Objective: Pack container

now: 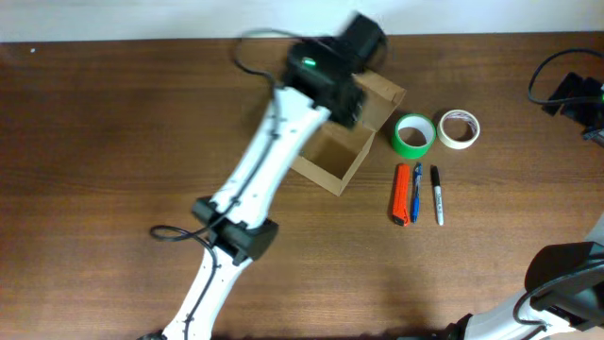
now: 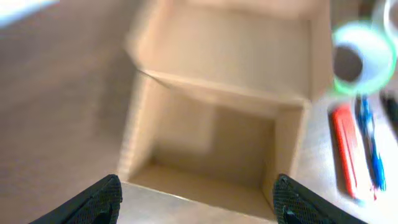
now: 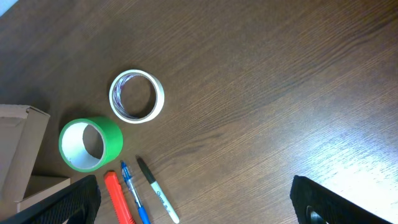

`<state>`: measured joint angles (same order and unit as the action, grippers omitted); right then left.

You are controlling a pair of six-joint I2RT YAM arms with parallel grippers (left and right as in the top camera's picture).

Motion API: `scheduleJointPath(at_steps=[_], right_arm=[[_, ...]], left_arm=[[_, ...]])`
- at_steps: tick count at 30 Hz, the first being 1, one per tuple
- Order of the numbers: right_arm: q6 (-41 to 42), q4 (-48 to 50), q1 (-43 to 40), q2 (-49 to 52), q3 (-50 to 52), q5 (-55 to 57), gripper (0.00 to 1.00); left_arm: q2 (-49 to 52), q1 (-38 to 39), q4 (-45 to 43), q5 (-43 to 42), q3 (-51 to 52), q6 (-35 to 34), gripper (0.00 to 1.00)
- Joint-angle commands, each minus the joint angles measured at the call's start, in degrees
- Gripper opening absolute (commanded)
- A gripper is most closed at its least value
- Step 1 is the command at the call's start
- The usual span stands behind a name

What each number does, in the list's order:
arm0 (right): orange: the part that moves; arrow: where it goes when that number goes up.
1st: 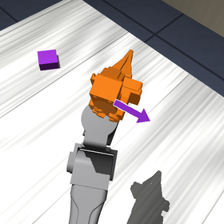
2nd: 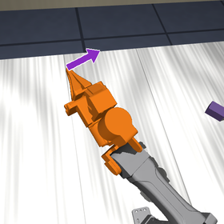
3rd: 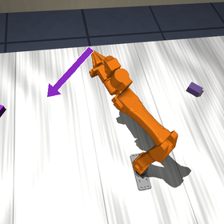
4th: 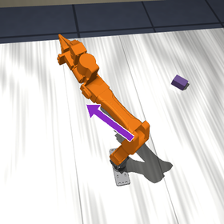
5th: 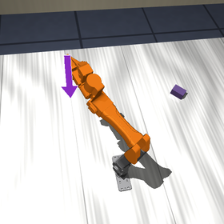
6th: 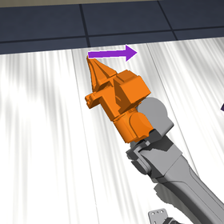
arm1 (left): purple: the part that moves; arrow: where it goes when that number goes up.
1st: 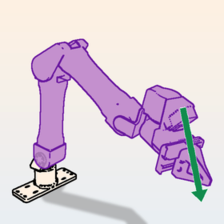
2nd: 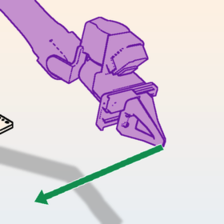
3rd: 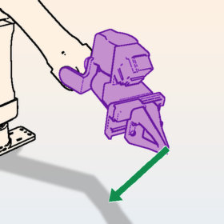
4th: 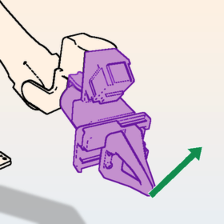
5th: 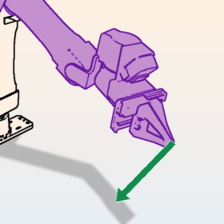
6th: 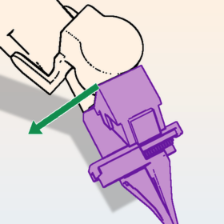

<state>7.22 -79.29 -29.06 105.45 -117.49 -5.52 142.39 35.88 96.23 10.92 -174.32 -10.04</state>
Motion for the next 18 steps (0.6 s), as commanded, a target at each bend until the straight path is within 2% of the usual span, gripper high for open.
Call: scheduleJointPath(at_steps=[1, 7, 12, 18], right_arm=[[-0.5, 0.2, 0.2, 0.0, -0.9, -0.5, 0.99], [-0.6, 1.1, 0.4, 0.0, -0.9, -4.8, 0.99], [-2.3, -1.7, 3.5, 0.0, -0.9, 0.5, 0.99], [-2.3, -3.1, 10.3, -0.1, -0.9, 5.8, 0.99]], left_arm=[[-4.5, -4.9, 0.5, 1.6, -3.4, 0.7, 0.77], [-12.6, -15.5, 0.5, 1.6, -3.3, 2.6, 0.77], [-17.3, -23.1, 0.4, 2.9, -0.5, 5.2, 0.75], [-24.6, -32.4, 0.4, 2.9, 14.9, 6.6, 0.75]])
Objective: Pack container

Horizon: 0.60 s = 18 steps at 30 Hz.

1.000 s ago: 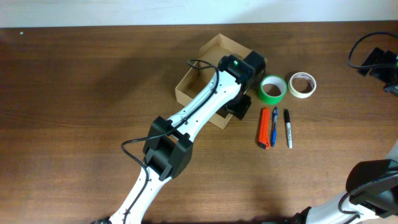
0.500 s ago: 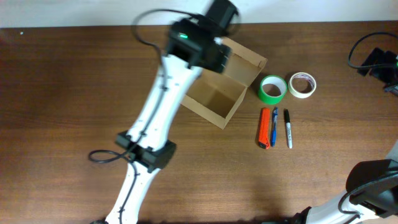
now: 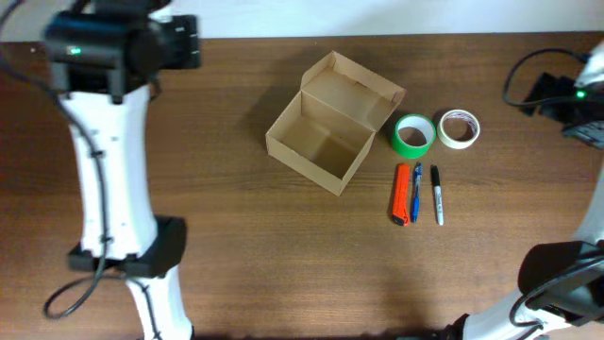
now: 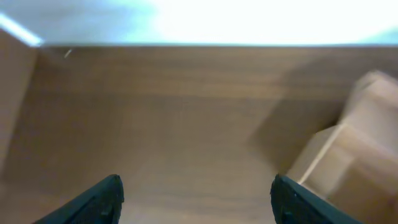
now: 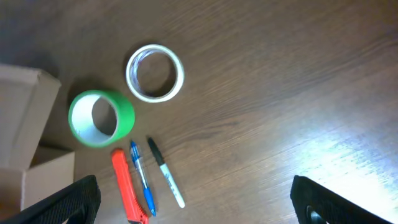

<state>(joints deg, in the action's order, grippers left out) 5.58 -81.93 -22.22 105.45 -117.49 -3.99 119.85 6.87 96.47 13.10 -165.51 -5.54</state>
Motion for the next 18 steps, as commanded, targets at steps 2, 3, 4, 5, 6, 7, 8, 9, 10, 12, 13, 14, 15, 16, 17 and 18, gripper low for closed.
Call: scheduleJointPath(at_steps=[2, 3, 4, 5, 6, 7, 8, 9, 10, 12, 13, 14, 15, 16, 17, 18], right_arm=[[-0.7, -0.7, 6.0, -0.1, -0.9, 6.0, 0.99], [-0.7, -1.0, 7.3, -0.1, -0.9, 6.6, 0.99], [-0.7, -1.4, 8.6, -0.1, -0.9, 7.1, 0.99], [-0.7, -1.9, 9.8, -0.1, -0.9, 7.6, 0.99], [-0.7, -2.4, 11.0, -0.1, -0.9, 7.7, 0.99], [-0.7, -3.1, 12.1, -0.1, -0.9, 7.7, 0.99], [-0.7, -4.0, 13.0, -0.1, -0.9, 7.7, 0.99], [-0.7, -4.8, 13.8, -0.1, -0.9, 7.7, 1.0], [-0.6, -5.4, 14.6, -0.1, -0.9, 7.6, 0.98], [-0.3, -5.7, 16.0, -0.1, -0.9, 7.3, 0.95], [1.0, -5.5, 16.6, -0.1, -0.9, 7.3, 0.94], [1.7, -5.2, 17.1, -0.1, -0.9, 7.2, 0.94], [2.3, -4.8, 17.6, -0.1, -0.9, 7.3, 0.94], [2.4, -4.3, 18.1, -0.1, -0.9, 7.3, 0.93], [2.5, -3.6, 18.4, 0.0, -0.9, 7.3, 0.93], [3.2, -2.8, 18.5, 0.0, -0.9, 7.3, 0.94]], left_arm=[[-3.6, -7.1, 0.2, 1.2, 12.5, 2.3, 0.76], [-4.0, -8.8, 0.2, 2.0, 15.3, 2.5, 0.76], [-4.1, -10.7, 0.2, 2.8, 18.4, 2.6, 0.77], [-4.1, -12.3, 0.2, 2.8, 20.8, 2.6, 0.77], [-4.1, -13.9, 0.2, 2.7, 23.1, 2.6, 0.78], [-4.1, -15.6, 0.2, 2.8, 25.8, 2.8, 0.81], [-4.1, -17.0, 0.2, 2.7, 28.2, 3.1, 0.83], [-4.0, -18.4, 0.1, 2.1, 30.3, 3.8, 0.86], [-4.0, -19.8, -0.3, 0.9, 32.3, 4.7, 0.87], [-3.9, -22.9, -2.6, -2.6, 36.6, 7.0, 0.96], [-3.7, -24.3, -3.5, -4.3, 38.2, 7.9, 1.0], [-3.5, -25.7, -4.3, -6.0, 39.6, 8.2, 1.0], [-3.1, -27.2, -5.5, -7.1, 41.2, 8.2, 1.0], [-2.9, -28.3, -6.5, -7.8, 42.4, 8.2, 1.0], [-2.7, -29.3, -7.5, -7.9, 43.6, 8.2, 1.0], [-2.6, -30.1, -8.4, -7.9, 44.9, 8.2, 1.0]])
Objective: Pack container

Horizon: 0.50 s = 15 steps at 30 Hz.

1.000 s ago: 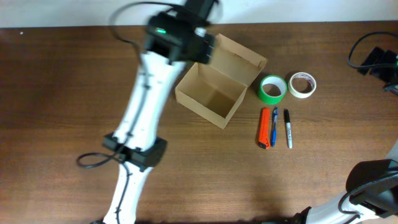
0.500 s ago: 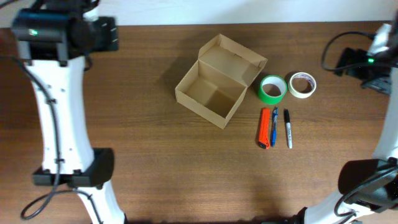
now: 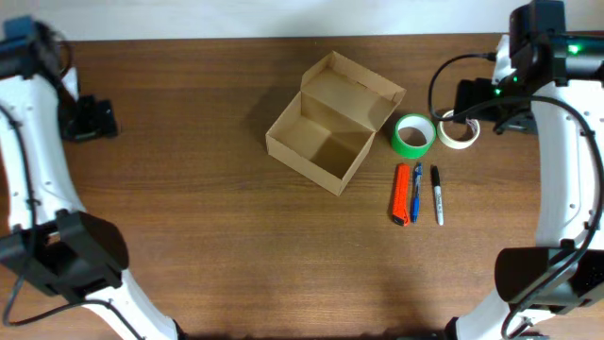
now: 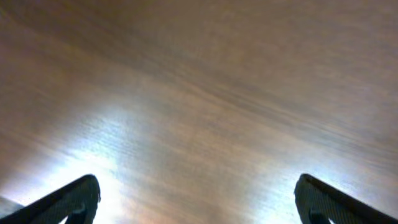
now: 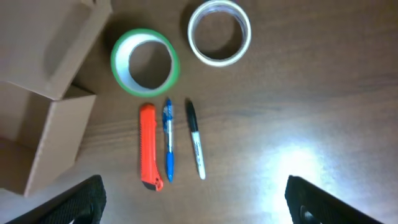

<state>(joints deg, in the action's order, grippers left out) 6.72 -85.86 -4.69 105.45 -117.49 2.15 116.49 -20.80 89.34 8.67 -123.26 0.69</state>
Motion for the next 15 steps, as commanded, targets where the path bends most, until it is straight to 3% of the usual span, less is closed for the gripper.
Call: scheduleJointPath(at_steps=[1, 7, 15], right_arm=[[3.4, 1.9, 1.0, 0.1, -0.9, 1.1, 0.94], [6.3, 2.6, 0.6, 5.2, -0.9, -1.5, 0.93], [8.0, 5.3, 0.5, 18.3, -0.9, -6.7, 0.81]], left_arm=[[0.8, -3.0, -2.3, -3.5, 4.0, 1.9, 1.0], [0.8, -4.1, -4.9, -3.5, 8.6, 2.0, 1.0], [0.8, -4.1, -4.9, -3.5, 8.9, 2.0, 1.0]])
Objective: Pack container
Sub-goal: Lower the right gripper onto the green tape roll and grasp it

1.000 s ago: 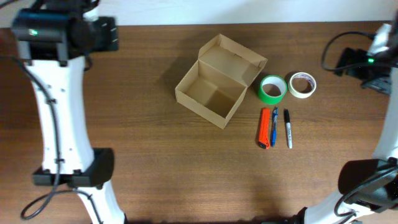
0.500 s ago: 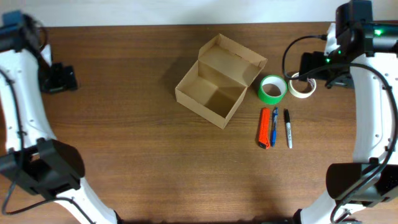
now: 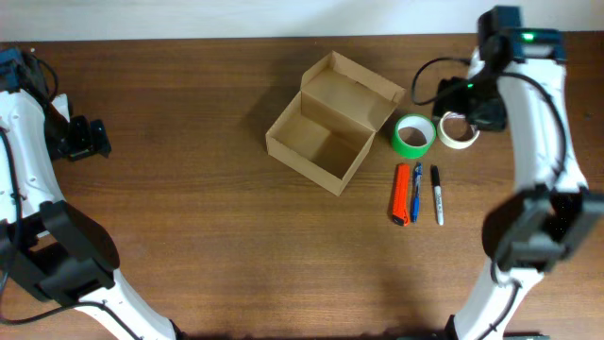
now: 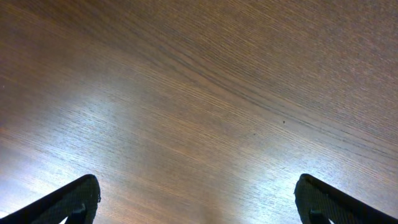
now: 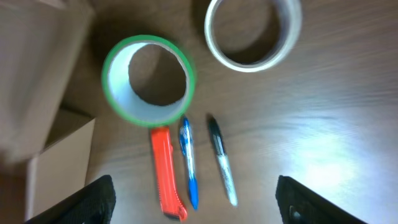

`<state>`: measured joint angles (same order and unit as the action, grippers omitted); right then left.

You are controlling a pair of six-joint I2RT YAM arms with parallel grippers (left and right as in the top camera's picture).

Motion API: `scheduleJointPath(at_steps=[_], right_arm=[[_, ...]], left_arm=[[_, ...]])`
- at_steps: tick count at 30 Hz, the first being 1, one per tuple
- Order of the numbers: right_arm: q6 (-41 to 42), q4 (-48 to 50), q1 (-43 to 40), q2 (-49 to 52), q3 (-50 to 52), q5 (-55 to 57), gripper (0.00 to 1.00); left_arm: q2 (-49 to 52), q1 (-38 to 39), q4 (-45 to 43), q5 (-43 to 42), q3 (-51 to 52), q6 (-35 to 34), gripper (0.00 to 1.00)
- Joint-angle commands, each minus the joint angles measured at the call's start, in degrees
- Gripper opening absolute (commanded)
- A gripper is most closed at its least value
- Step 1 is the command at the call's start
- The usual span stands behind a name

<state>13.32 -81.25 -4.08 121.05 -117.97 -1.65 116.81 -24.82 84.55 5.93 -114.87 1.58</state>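
An open cardboard box [image 3: 326,123] sits mid-table with its lid flap up and nothing visible inside. To its right lie a green tape roll [image 3: 413,135], a white tape roll [image 3: 459,129], an orange utility knife [image 3: 402,194], a blue pen [image 3: 415,192] and a black marker [image 3: 437,195]. My right gripper [image 5: 198,202] hangs open above them, looking down on the green roll [image 5: 149,79] and knife [image 5: 166,173]. My left gripper [image 4: 198,205] is open over bare wood at the far left [image 3: 83,138].
The brown wooden table [image 3: 189,236] fills the view. A white wall strip runs along its far edge. Cables trail from the right arm [image 3: 528,113] near the back right corner.
My right gripper has come closer over the tape rolls, which now look larger in its wrist view. The left gripper has shifted only slightly at the far left.
At first my left gripper hung over the open box while the right arm stayed at the table's right edge. Then the left arm was at the back left, baring the box. Later it stood at the far left, and the right arm over the tapes.
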Motion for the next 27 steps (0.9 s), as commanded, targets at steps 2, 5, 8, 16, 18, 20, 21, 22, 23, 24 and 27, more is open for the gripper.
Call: scheduleJointPath(at_steps=[2, 5, 8, 16, 18, 20, 21, 22, 23, 24, 27], right_arm=[[2.8, 2.0, -0.1, 4.8, -0.4, -2.9, 0.8], [4.6, 4.2, -0.1, 6.9, -0.4, -2.8, 0.8], [6.0, 6.1, -0.1, 7.7, -0.4, -2.9, 0.8], [7.4, 9.1, -0.1, 9.0, -0.4, -2.4, 0.77], [8.2, 8.9, -0.1, 9.8, -0.4, -2.3, 0.76], [8.2, 8.7, -0.1, 10.8, -0.4, -2.2, 0.76], [8.2, 8.6, -0.1, 11.4, -0.4, -2.2, 0.76], [8.3, 8.4, -0.1, 11.5, -0.4, -2.2, 0.76], [8.5, 8.2, -0.1, 12.0, -0.4, -2.0, 0.76], [8.7, 8.0, -0.1, 12.1, -0.4, -2.0, 0.76], [10.2, 6.7, -0.1, 12.8, -0.4, -0.6, 0.75]], left_arm=[[0.5, -0.1, -0.2, -0.8, 0.5, 1.1, 1.0], [0.5, -0.1, -0.2, -0.7, 0.5, 1.1, 1.0], [0.5, -0.1, -0.2, -0.7, 0.5, 1.1, 1.0], [0.5, -0.1, -0.2, -0.8, 0.5, 1.1, 1.0], [0.5, -0.1, -0.2, -0.7, 0.5, 1.1, 1.0], [0.5, -0.1, -0.2, -0.7, 0.5, 1.1, 1.0], [0.5, -0.1, -0.2, -0.8, 0.5, 1.1, 1.0], [0.5, -0.1, -0.2, -0.7, 0.5, 1.1, 1.0], [0.5, -0.1, -0.2, -0.7, 0.5, 1.1, 1.0], [0.5, -0.1, -0.2, -0.8, 0.5, 1.1, 1.0], [0.5, -0.1, -0.2, -0.8, 0.5, 1.1, 1.0]])
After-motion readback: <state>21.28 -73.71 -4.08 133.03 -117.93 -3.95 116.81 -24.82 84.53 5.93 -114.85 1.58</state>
